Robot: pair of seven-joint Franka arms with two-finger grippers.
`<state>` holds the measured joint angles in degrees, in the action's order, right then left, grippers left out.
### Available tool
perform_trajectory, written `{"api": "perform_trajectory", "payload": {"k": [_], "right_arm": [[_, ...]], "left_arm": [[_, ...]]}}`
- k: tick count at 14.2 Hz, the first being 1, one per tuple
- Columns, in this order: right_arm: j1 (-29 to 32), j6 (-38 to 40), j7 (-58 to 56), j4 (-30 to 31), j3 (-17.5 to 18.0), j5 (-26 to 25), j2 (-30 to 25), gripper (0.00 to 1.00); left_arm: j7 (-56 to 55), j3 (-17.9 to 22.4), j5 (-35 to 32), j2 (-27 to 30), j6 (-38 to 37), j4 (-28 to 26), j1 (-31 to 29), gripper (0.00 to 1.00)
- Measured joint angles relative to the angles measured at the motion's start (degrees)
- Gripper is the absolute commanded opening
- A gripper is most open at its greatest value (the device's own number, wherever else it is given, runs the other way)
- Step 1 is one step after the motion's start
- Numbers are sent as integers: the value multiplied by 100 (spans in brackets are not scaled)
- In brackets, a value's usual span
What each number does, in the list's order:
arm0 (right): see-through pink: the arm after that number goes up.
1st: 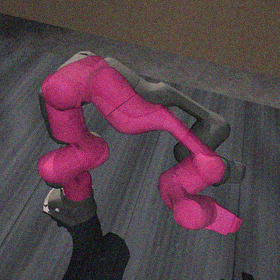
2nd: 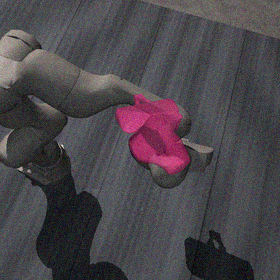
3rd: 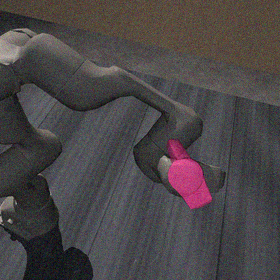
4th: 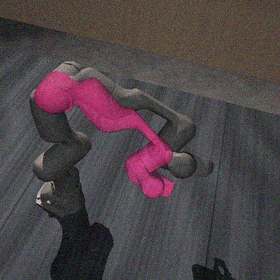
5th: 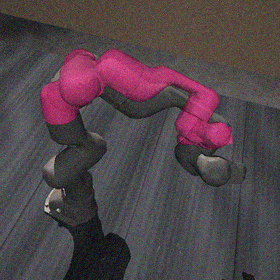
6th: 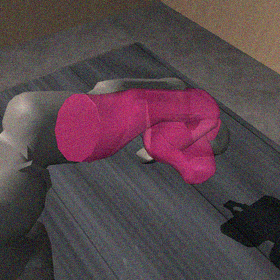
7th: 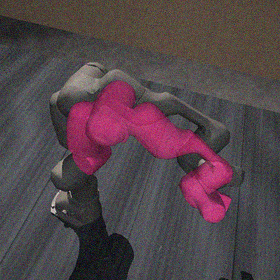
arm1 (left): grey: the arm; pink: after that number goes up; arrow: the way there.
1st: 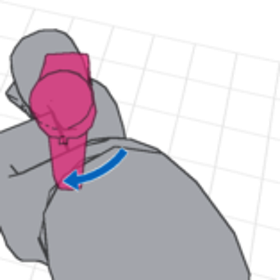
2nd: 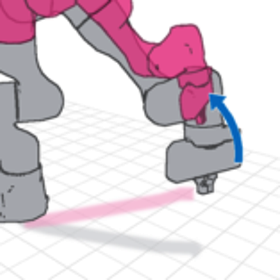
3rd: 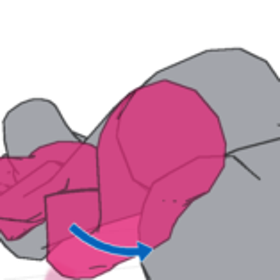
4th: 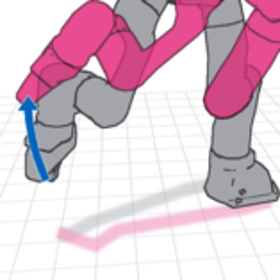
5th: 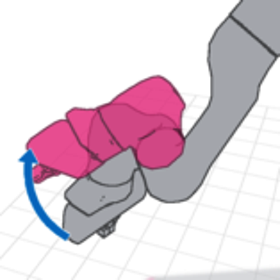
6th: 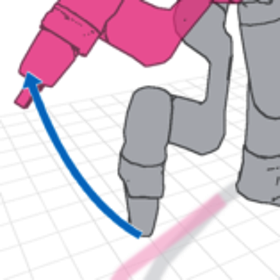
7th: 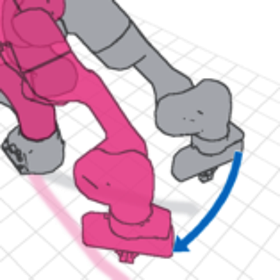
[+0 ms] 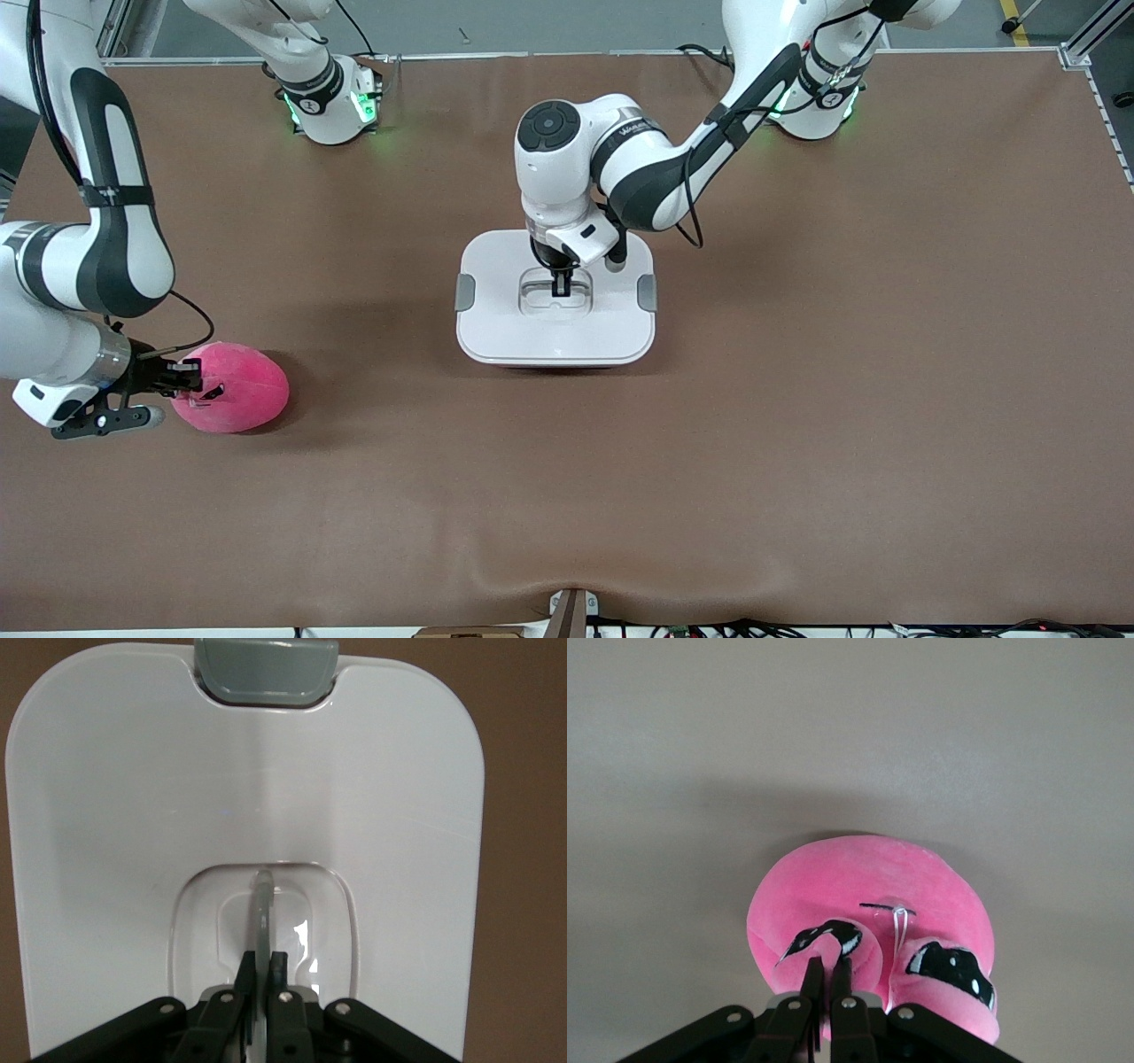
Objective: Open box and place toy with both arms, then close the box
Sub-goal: 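Close the right gripper on the pink plush toy, then lift the lid off with the left gripper while the right gripper lifts the toy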
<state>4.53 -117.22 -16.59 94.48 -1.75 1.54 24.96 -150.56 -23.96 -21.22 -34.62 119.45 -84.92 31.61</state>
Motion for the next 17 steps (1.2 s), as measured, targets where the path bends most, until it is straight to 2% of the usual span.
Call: {"api": "perform_trajectory", "payload": {"k": [3, 8, 10, 14, 17], "right_arm": [[-2, 149, -83, -163, 22, 0, -17, 0], [-3, 1097, -883, -639, 37, 2, -137, 0], [-4, 1192, -973, -648, 39, 3, -191, 0], [-33, 1299, -1206, -678, 64, 3, -269, 0], [-175, 1545, -1357, -706, 94, 4, -517, 0]], "left_arm": [[10, 0, 0, 0, 0, 10, 0, 0], [50, -15, 0, 45, -31, 46, -2, 0], [164, -73, 0, 161, -58, 71, -15, 0], [1025, -115, 173, 505, -386, 265, -136, 0], [2116, -114, 635, 788, -648, 302, -600, 0]]}}
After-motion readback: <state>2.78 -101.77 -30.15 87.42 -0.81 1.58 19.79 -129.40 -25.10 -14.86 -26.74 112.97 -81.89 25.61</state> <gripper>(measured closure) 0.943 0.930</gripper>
